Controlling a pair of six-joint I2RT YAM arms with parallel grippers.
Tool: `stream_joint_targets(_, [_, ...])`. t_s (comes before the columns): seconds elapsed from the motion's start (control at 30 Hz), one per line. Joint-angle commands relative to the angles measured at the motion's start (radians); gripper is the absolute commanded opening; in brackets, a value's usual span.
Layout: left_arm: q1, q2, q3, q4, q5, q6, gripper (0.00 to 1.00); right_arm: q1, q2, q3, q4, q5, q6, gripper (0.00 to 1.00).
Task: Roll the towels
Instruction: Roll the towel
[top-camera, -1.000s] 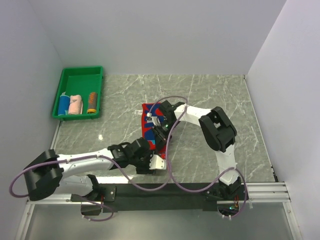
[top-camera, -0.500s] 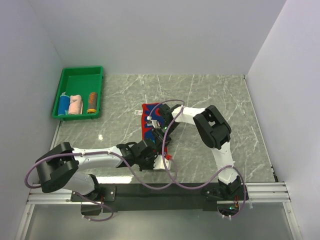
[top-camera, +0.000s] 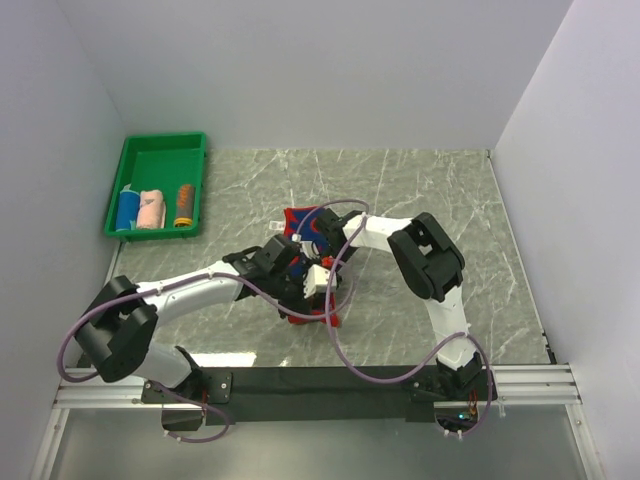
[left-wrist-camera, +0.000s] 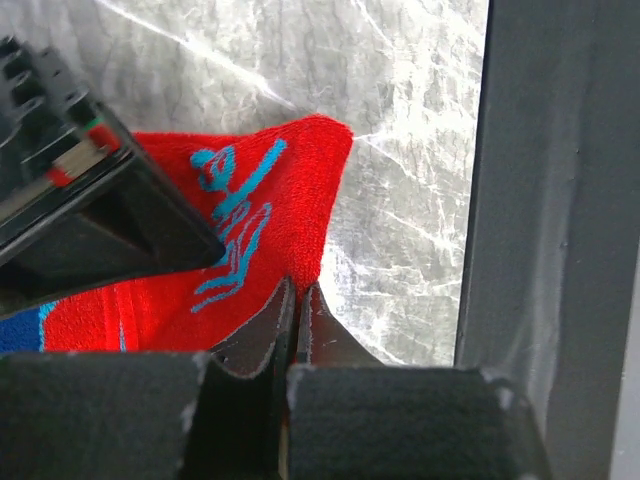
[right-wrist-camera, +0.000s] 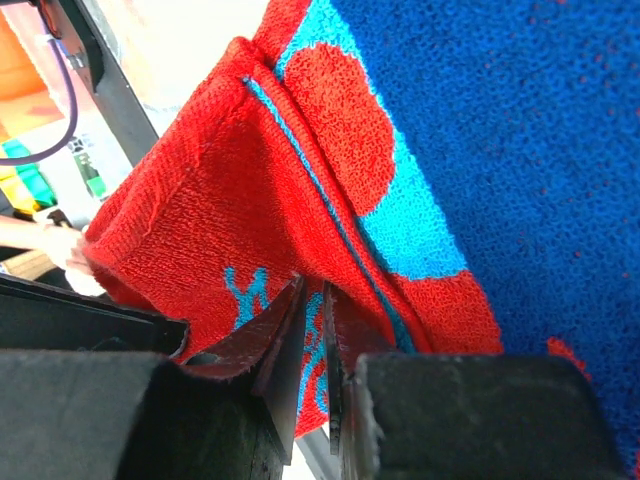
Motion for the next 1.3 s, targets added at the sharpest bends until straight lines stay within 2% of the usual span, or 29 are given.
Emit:
stream_joint_targets(0.0, [0.044,0.012,0.036,-0.005,0.076,-0.049,0.01,0.025,-0.029,-0.025,0.036,0.093,-0.026,0.20])
stream_joint_targets(0.2, [0.169,0.079,0.078,-0.046,0.147,-0.050,0.01,0.026,-0.055,-0.004,0.002,0.101,-0.042,0.20])
stream_joint_targets(0.57, [0.177,0.064,0.072,-0.094,0.199,0.007,0.01,-0.021,-0.103,0.165,-0.061,0.132,-0.027,0.26])
stream_joint_targets(0.7, [0.177,0.055,0.066,-0.089,0.196,0.007,0.01,-0.041,-0.086,0.164,-0.033,0.164,-0.012,0.27])
stream_joint_targets(0.93, [0.184,0.074,0.079,-0.059,0.171,-0.013,0.01,-0.038,0.041,0.135,-0.001,0.167,0.013,0.22])
stream_joint_targets(1.27, [0.223,0.177,0.122,0.016,0.107,-0.007,0.01,-0.043,0.075,0.135,0.005,0.147,0.005,0.16])
